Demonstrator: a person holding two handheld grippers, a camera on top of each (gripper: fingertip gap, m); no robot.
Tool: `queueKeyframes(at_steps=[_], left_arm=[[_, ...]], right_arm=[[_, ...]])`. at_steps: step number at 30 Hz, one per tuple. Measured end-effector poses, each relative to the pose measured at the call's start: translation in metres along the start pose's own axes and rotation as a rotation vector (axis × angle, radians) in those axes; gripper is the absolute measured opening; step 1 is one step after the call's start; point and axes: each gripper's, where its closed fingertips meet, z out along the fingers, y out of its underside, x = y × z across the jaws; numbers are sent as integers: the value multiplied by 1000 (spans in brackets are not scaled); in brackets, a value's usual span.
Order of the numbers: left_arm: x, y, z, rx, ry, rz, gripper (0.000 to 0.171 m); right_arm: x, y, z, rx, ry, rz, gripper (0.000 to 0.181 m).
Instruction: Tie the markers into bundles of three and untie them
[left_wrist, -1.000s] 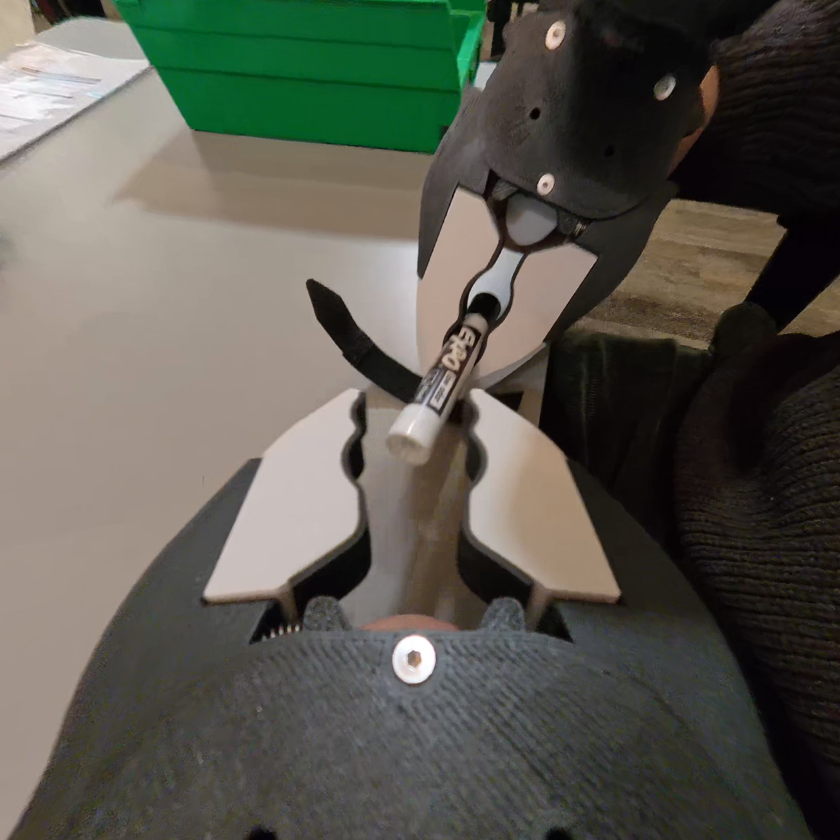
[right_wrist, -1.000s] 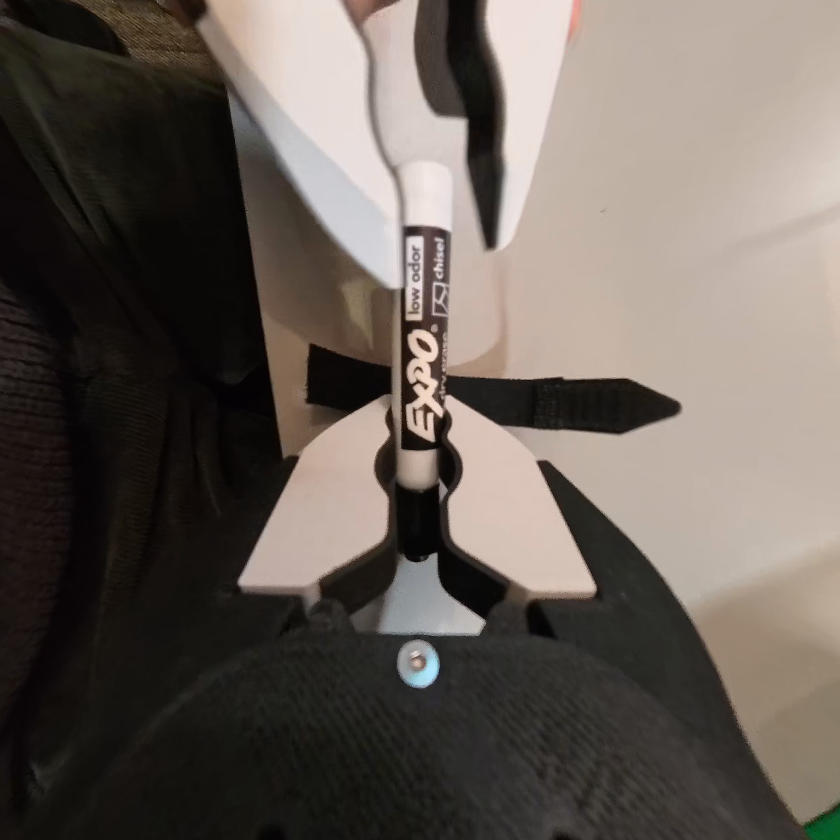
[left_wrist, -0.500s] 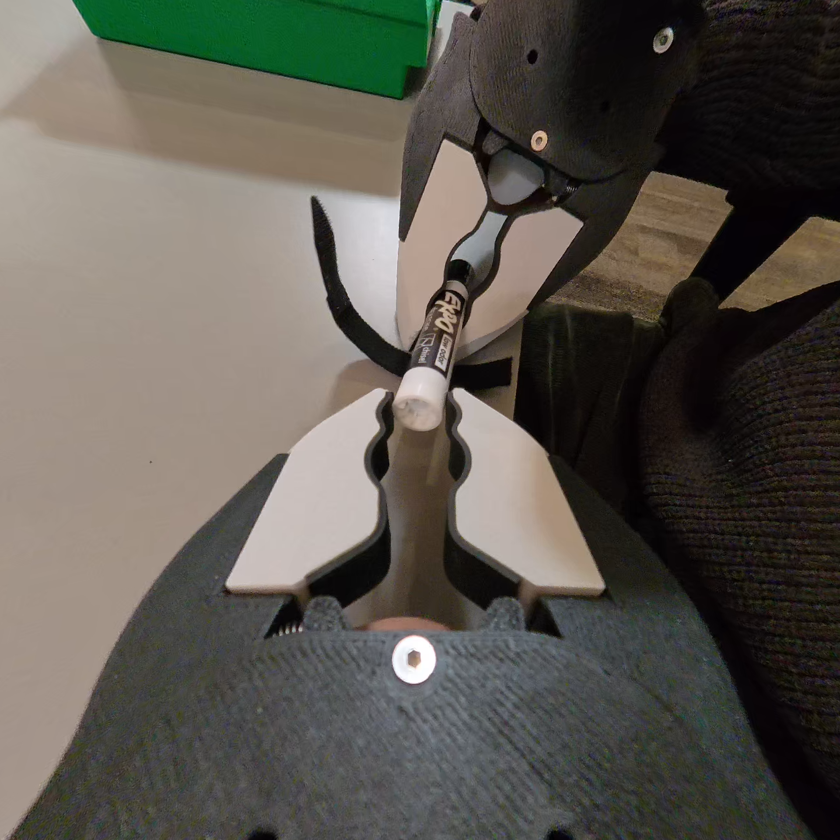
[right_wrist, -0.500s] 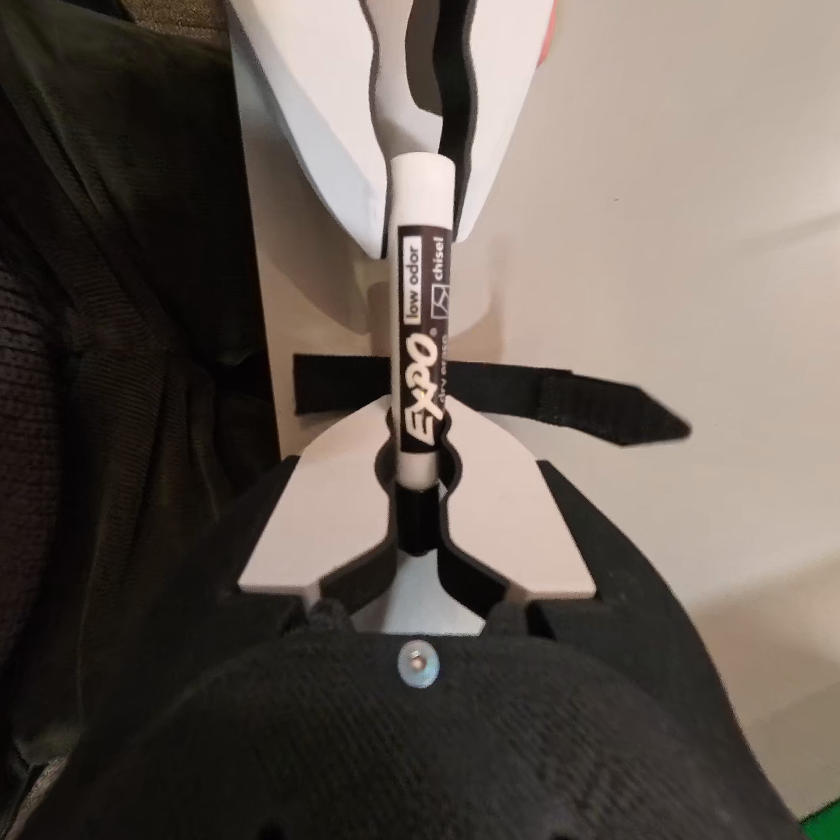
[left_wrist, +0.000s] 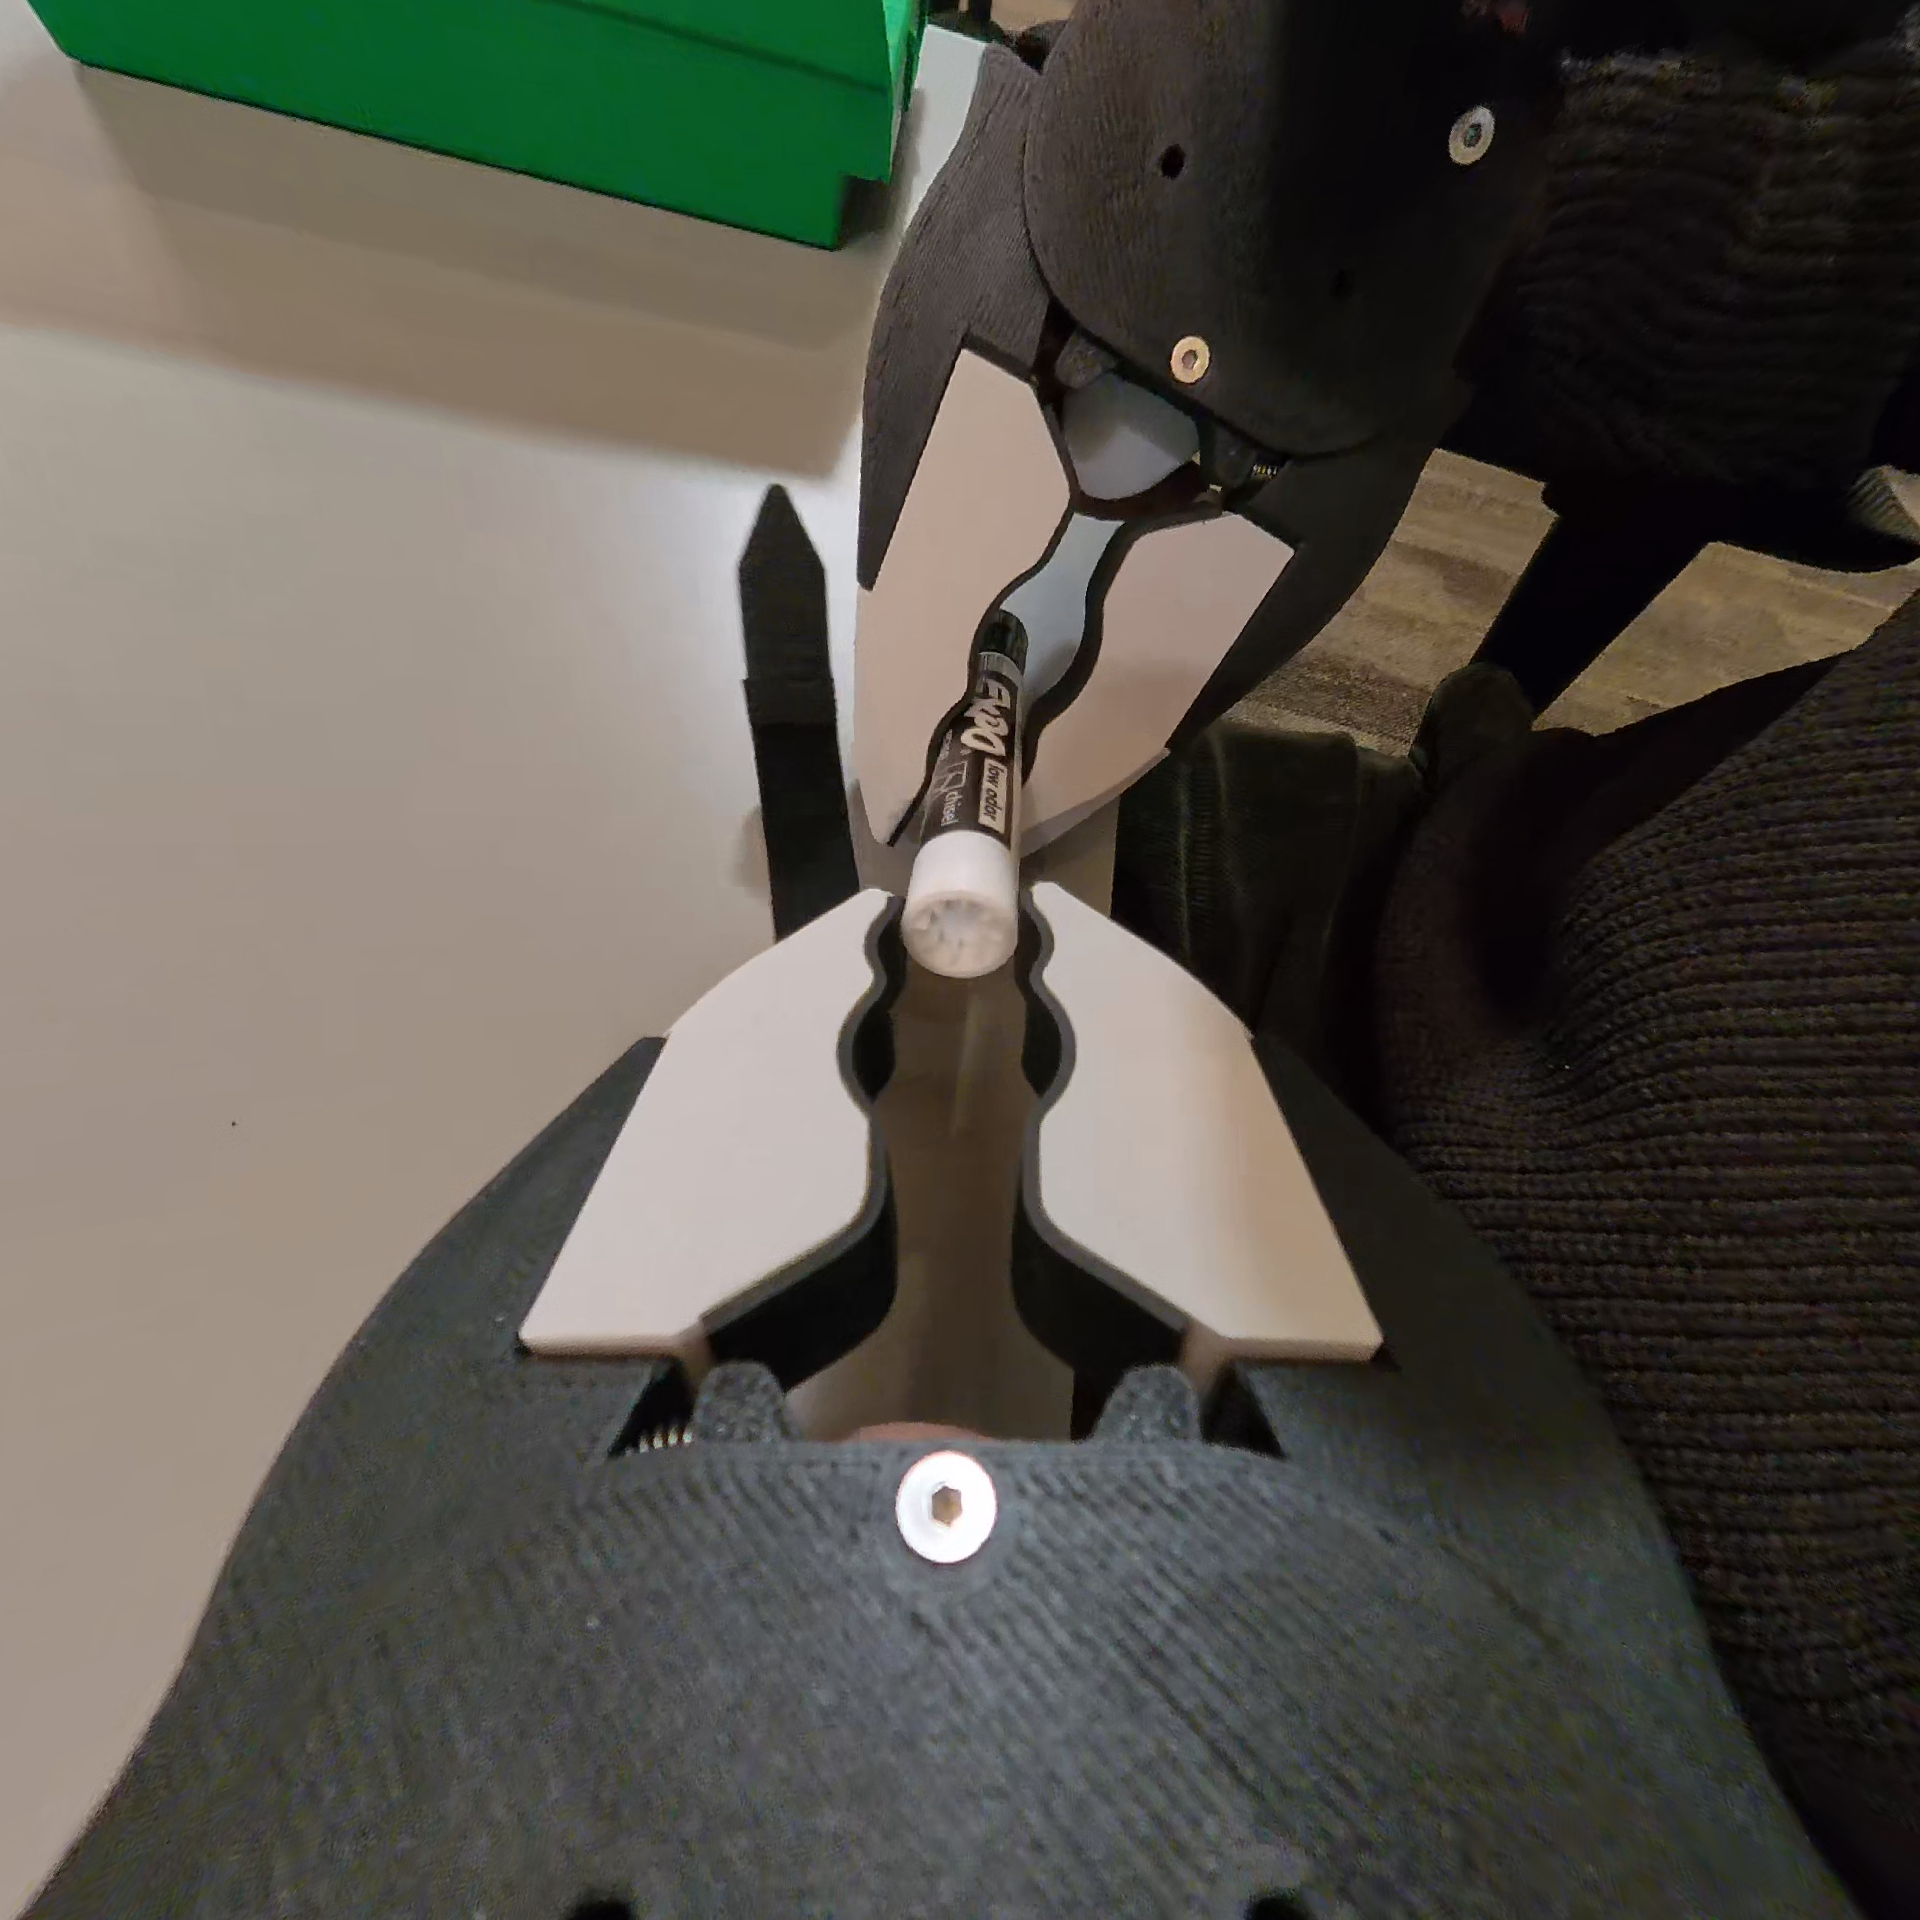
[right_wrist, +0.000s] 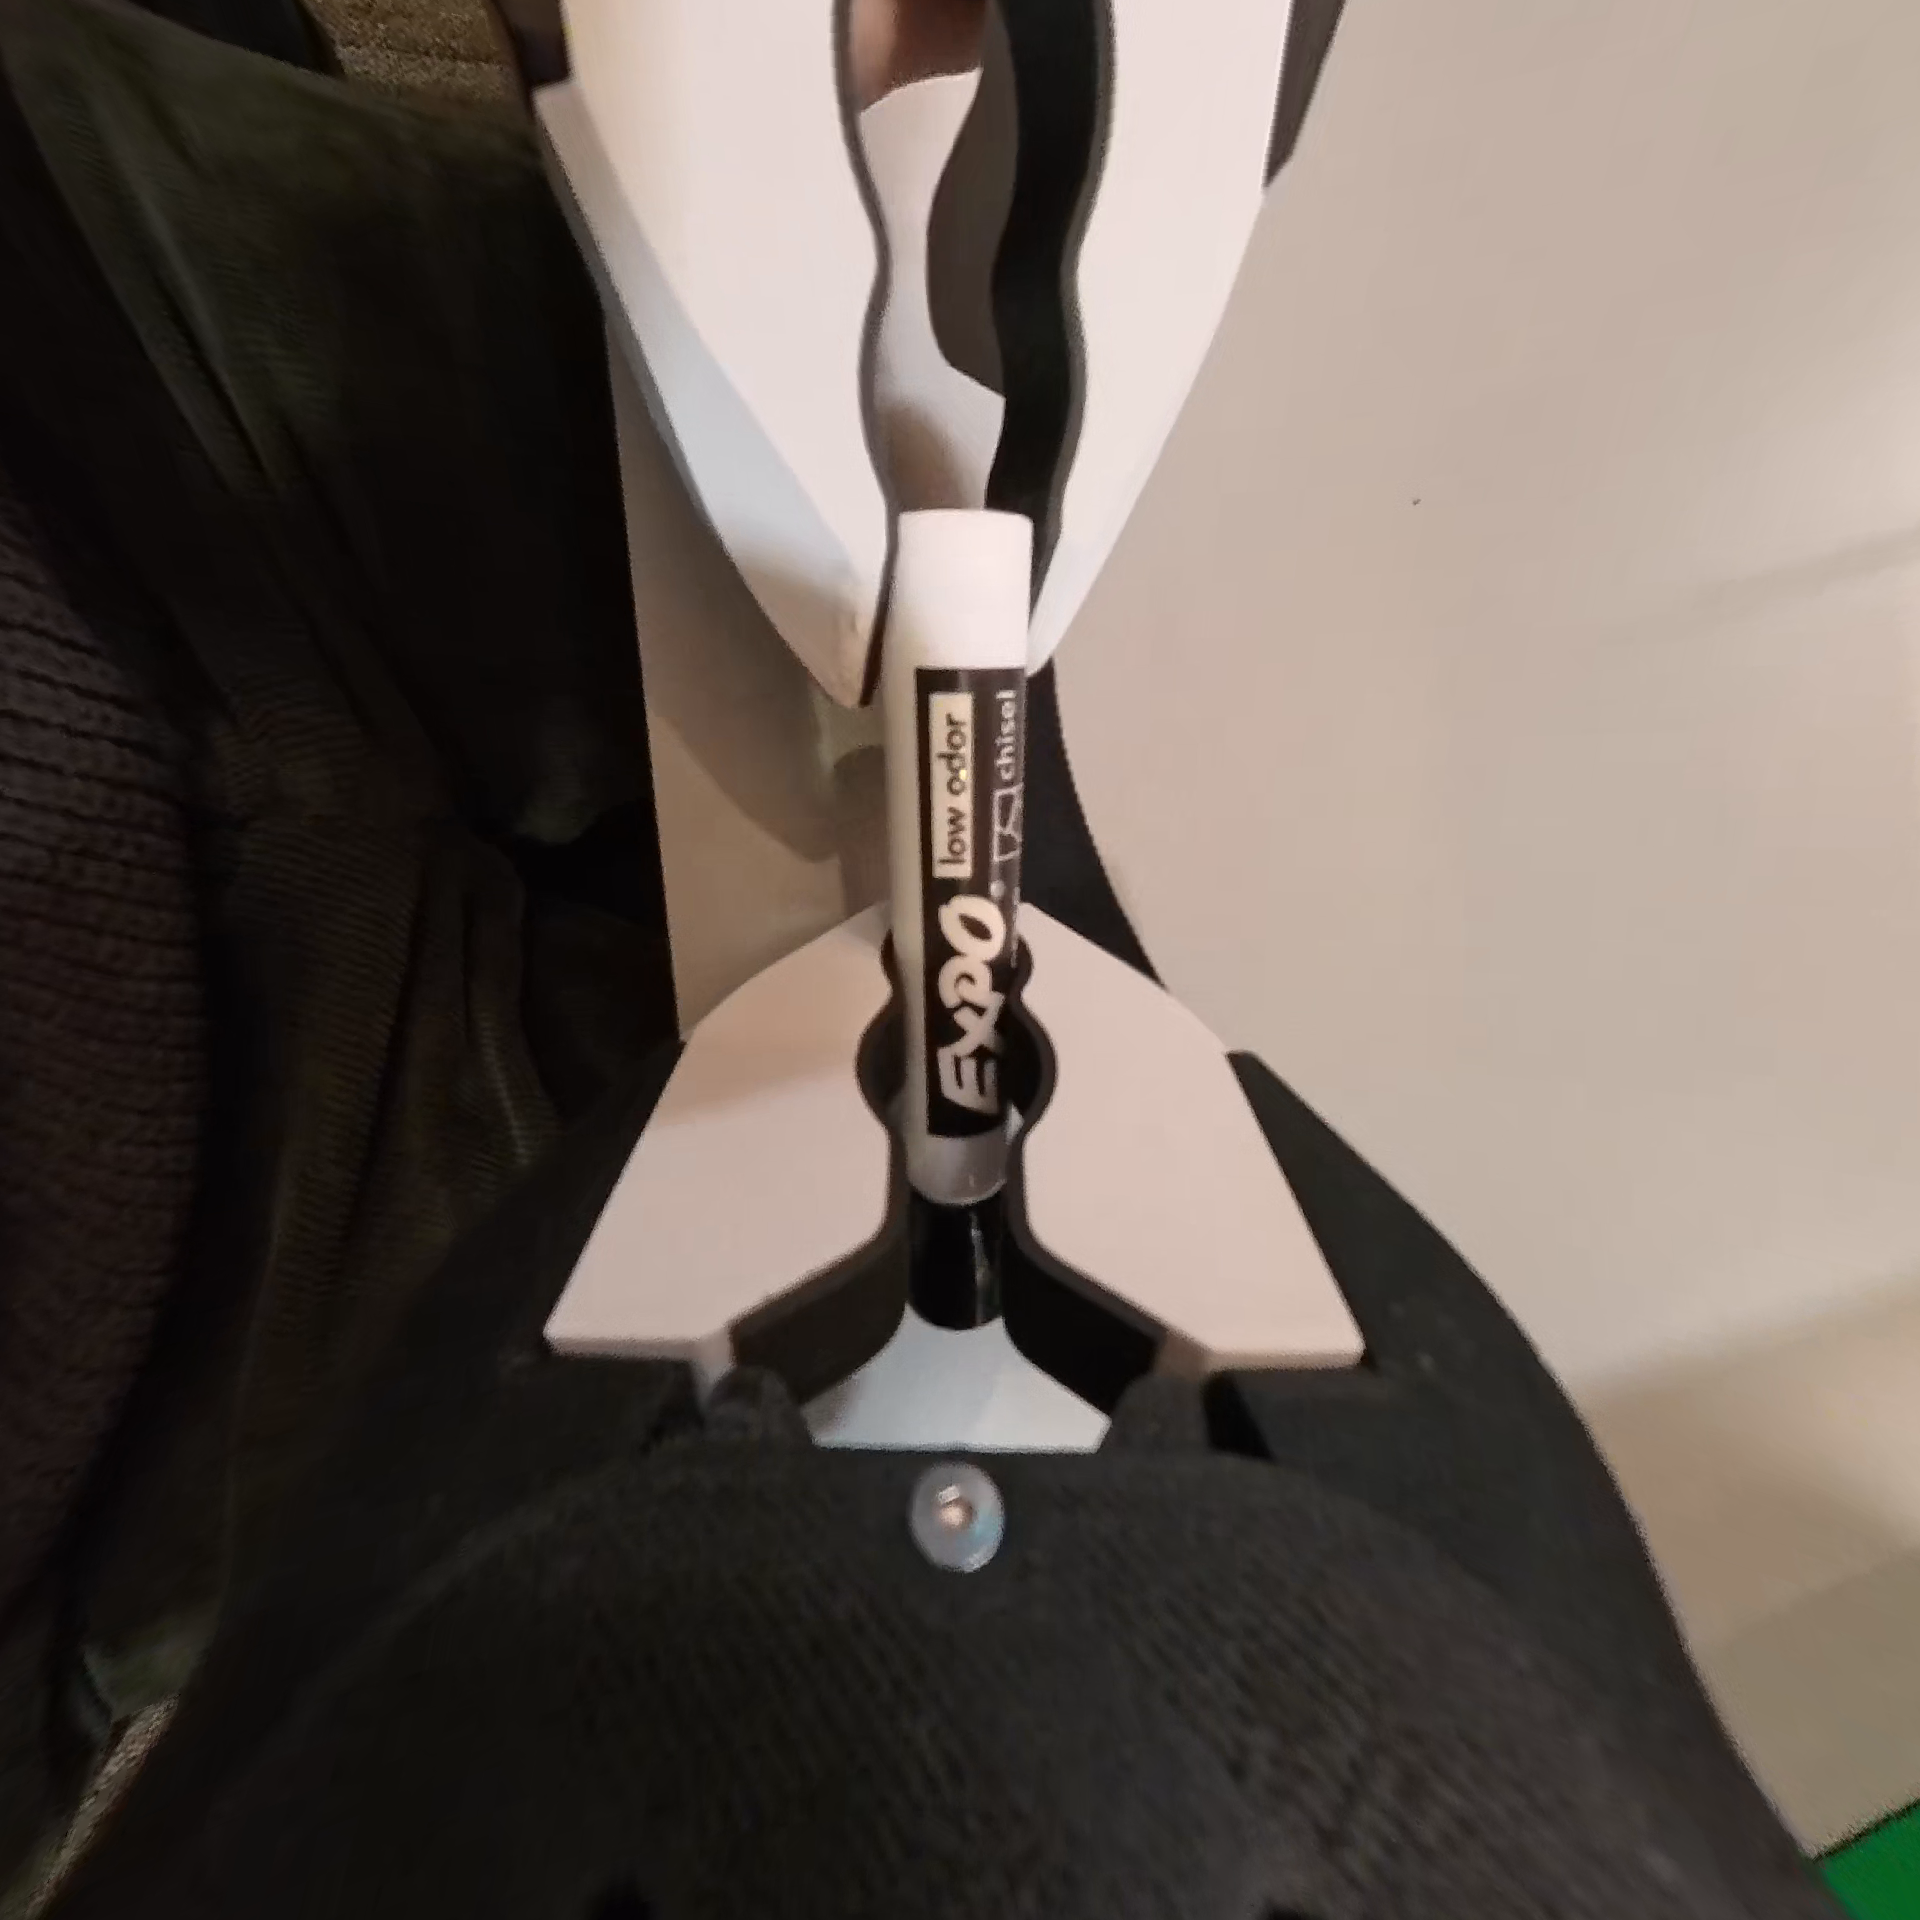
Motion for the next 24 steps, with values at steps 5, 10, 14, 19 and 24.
queueKeyframes(at_steps=[5,10,14,19,24], left_arm=[[3,0,2,-3,4,15,22],[1,1,3,12,-4,2,23],[-17,-4,-8,56,-129,7,34],[-71,-13,-40,124,-348,-53,50],[-164,-8,-64,-16,-569,-29,50]], right_arm=[[-2,4,-1,-32,-10,-8,15],[-3,8,-3,-67,-26,1,15],[16,24,-16,-129,32,24,14],[52,33,-44,-56,108,166,14],[83,56,-54,-27,234,252,14]])
